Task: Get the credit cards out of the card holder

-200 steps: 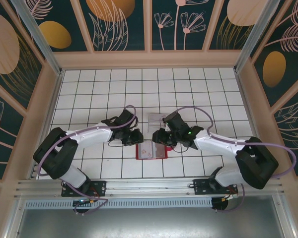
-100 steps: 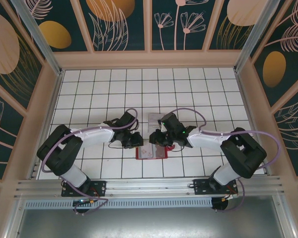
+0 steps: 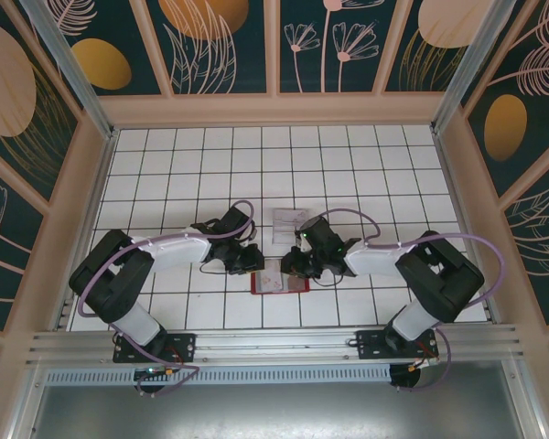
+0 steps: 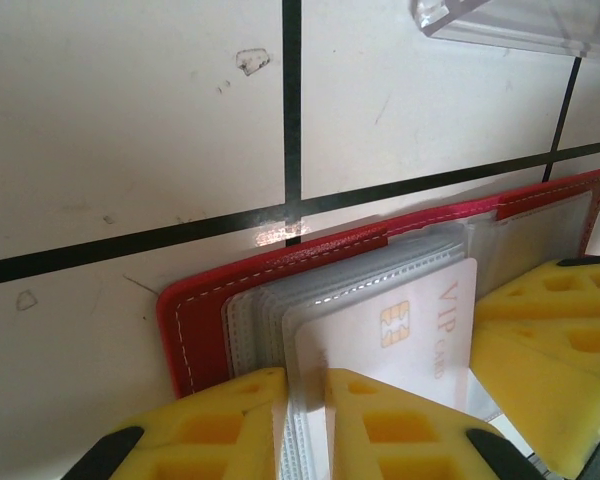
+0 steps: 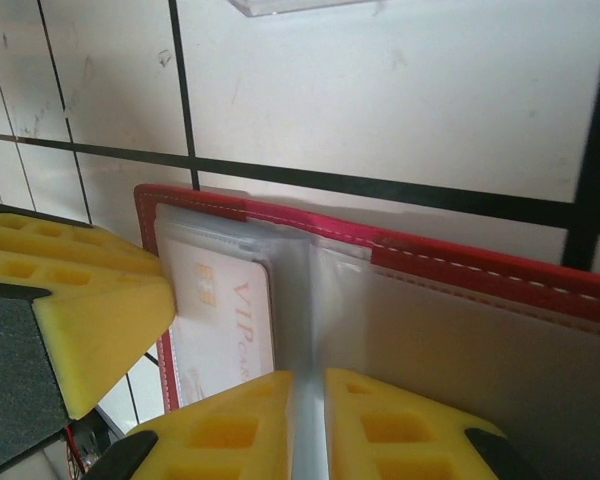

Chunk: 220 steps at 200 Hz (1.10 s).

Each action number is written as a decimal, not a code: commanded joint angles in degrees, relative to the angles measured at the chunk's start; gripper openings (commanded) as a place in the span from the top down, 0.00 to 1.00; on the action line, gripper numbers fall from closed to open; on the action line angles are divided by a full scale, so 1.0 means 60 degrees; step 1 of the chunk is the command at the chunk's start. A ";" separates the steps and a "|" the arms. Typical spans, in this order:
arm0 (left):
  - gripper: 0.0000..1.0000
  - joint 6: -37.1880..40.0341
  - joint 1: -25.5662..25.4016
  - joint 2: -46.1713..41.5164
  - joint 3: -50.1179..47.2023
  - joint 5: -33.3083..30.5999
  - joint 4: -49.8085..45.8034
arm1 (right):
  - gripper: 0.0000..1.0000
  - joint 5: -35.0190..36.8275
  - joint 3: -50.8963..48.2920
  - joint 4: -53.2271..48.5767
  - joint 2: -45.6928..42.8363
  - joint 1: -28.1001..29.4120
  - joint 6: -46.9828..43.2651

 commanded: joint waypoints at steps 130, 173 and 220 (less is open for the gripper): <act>0.80 0.0005 0.0004 0.0131 -0.0451 -0.0238 -0.0294 | 0.84 -0.0570 -0.0221 0.0472 -0.0393 -0.0201 0.0186; 0.80 -0.0073 0.0000 0.0080 -0.0482 -0.0219 -0.0249 | 0.84 -0.0863 -0.0235 0.0791 0.0095 -0.0204 0.0155; 0.80 -0.0098 -0.0002 0.0080 -0.0539 -0.0223 -0.0264 | 0.84 -0.0780 -0.0374 0.0688 0.0276 -0.0195 0.0090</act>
